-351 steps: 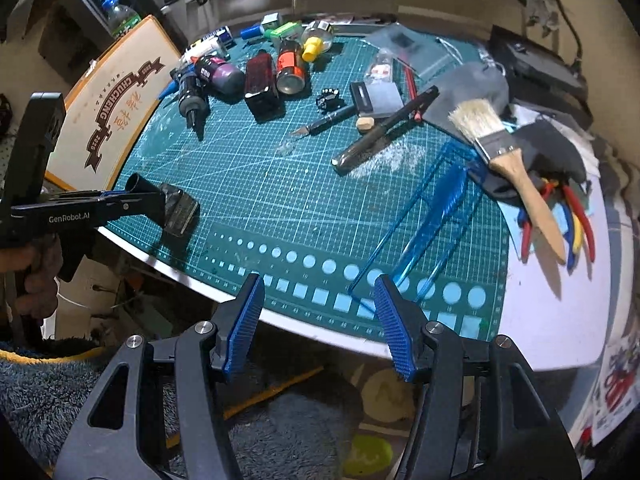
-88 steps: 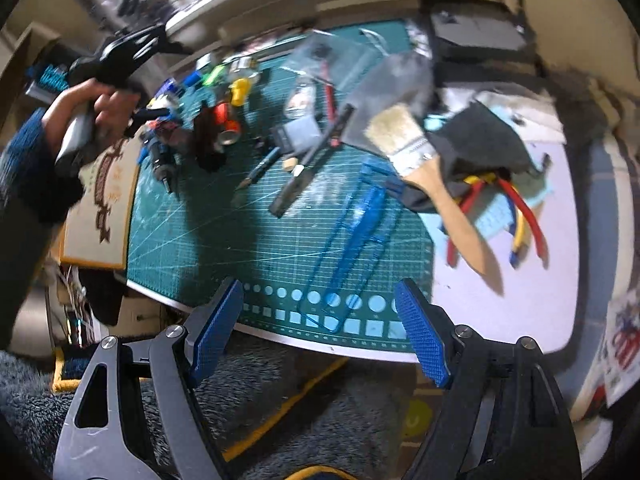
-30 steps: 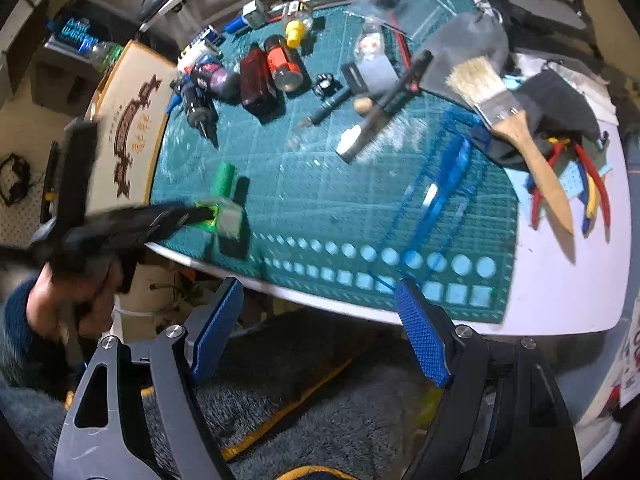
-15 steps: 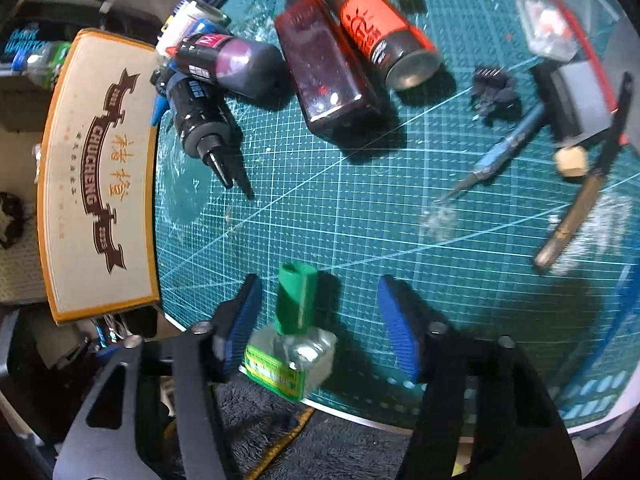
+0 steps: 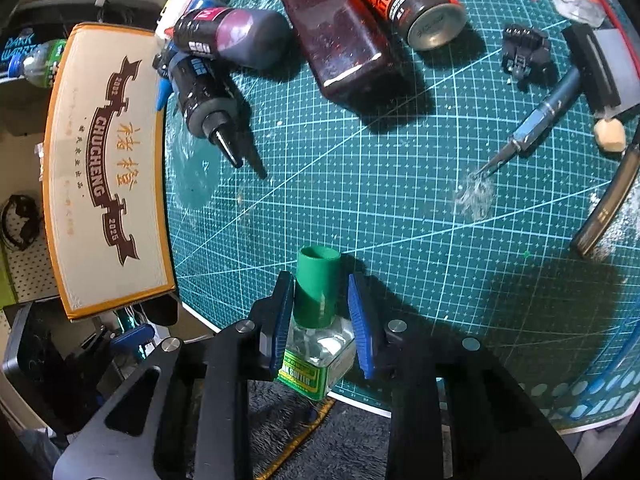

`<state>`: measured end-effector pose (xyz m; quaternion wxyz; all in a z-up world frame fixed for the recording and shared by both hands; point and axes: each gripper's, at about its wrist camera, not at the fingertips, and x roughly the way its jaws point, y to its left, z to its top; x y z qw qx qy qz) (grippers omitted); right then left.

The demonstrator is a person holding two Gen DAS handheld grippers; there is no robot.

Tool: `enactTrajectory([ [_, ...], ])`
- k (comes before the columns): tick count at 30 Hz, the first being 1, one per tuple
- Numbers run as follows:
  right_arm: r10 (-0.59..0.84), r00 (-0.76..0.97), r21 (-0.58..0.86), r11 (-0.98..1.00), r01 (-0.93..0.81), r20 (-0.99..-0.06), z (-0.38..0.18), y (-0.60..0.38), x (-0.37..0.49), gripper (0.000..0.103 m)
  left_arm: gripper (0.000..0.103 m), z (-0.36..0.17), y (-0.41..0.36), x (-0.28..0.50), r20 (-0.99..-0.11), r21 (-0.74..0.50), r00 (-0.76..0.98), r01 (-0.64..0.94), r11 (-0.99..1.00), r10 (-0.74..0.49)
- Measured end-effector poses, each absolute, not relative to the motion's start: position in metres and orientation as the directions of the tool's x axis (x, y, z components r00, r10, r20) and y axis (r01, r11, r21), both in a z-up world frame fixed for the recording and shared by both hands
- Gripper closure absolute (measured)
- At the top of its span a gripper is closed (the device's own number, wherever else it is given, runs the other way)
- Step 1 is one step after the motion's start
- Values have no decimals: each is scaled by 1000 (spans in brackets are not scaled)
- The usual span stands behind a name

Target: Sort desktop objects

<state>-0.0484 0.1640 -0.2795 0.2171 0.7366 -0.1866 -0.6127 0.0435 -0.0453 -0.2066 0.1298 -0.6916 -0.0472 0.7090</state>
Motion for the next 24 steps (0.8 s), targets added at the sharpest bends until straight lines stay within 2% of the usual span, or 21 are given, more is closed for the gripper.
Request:
enactTrajectory([
  [2, -554, 177, 562, -827, -11, -813, -278, 164, -46, 82, 19, -207, -46, 45, -968, -249, -6, -112, -962, 251],
  [12, -506, 101, 516, -839, 173, -857, -238, 145, -44, 83, 19, -211, -48, 50, -967, -255, -3, -64, -965, 256],
  [18, -344, -4, 310, -850, 426, -939, -213, 112, -16, 83, 19, -210, -45, 53, -966, -258, -2, -72, -963, 259],
  [24, -182, -61, 100, -756, 646, -981, -213, 75, 13, 83, 19, -213, -41, 57, -964, -266, 7, -82, -960, 266],
])
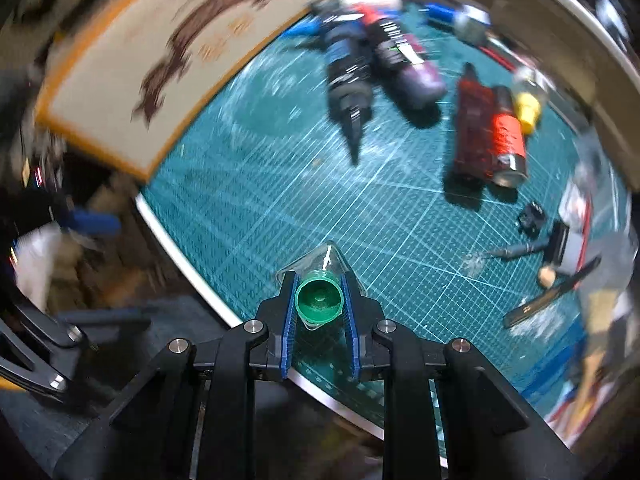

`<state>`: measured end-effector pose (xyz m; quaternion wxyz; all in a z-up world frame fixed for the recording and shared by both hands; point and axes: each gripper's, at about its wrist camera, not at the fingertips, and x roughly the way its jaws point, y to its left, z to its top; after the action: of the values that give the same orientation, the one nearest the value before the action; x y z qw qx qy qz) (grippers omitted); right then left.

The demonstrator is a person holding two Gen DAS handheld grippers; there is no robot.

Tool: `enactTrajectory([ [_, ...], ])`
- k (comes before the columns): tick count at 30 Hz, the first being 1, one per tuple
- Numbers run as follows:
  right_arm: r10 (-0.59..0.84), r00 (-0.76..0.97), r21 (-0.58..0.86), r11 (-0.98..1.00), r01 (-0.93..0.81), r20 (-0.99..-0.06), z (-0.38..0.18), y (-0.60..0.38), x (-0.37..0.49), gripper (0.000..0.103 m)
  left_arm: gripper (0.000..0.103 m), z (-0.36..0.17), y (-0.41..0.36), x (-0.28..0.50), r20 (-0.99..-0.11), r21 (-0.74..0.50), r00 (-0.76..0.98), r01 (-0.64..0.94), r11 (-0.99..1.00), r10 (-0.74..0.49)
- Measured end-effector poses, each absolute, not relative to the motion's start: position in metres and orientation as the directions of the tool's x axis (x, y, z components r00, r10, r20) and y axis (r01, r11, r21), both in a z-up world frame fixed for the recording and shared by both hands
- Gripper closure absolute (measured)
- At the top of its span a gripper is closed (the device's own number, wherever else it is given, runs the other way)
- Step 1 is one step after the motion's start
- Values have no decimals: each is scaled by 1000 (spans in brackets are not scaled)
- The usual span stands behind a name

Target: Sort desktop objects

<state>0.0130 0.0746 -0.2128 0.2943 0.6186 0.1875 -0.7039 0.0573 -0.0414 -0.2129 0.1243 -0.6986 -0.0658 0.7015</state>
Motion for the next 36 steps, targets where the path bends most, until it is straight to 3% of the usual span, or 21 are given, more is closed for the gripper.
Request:
enactTrajectory([
  [5, -171, -56, 91, -739, 667, -984, -213, 69, 14, 80, 19, -214, -39, 58, -962, -272, 7, -91, -958, 272],
  [6, -188, -60, 103, -747, 657, -980, -210, 72, 13, 77, 19, -214, -38, 57, -961, -277, 4, -93, -956, 278],
  [8, -230, -71, 137, -770, 624, -971, -201, 84, 11, 60, 19, -211, -36, 57, -956, -290, -21, -102, -952, 293],
  [12, -285, -127, 193, -857, 478, -950, -182, 136, 16, 53, 19, -197, -25, 55, -919, -335, -165, -153, -930, 358],
  [17, -271, -106, 231, -929, 289, -957, -199, 211, 41, 52, 19, -185, 10, 58, -852, -263, -378, -290, -920, 363],
  [21, -265, -74, 247, -949, 197, -961, -212, 252, 62, 52, 23, -201, 37, 47, -885, -276, -291, -303, -912, 364],
  [24, -283, -78, 268, -950, 159, -956, -211, 269, 70, 52, 31, -207, 41, 39, -888, -319, -248, -274, -907, 387],
  [26, -294, -82, 281, -949, 146, -952, -211, 277, 72, 52, 48, -212, 40, 33, -900, -324, -219, -243, -914, 378],
  [30, -311, -92, 295, -943, 153, -946, -213, 279, 73, 52, 53, -222, 35, 22, -911, -339, -183, -179, -923, 370],
  [36, -390, -129, 318, -869, 380, -912, -219, 239, 61, 51, 53, -223, 25, 29, -910, -358, -164, -153, -921, 381],
])
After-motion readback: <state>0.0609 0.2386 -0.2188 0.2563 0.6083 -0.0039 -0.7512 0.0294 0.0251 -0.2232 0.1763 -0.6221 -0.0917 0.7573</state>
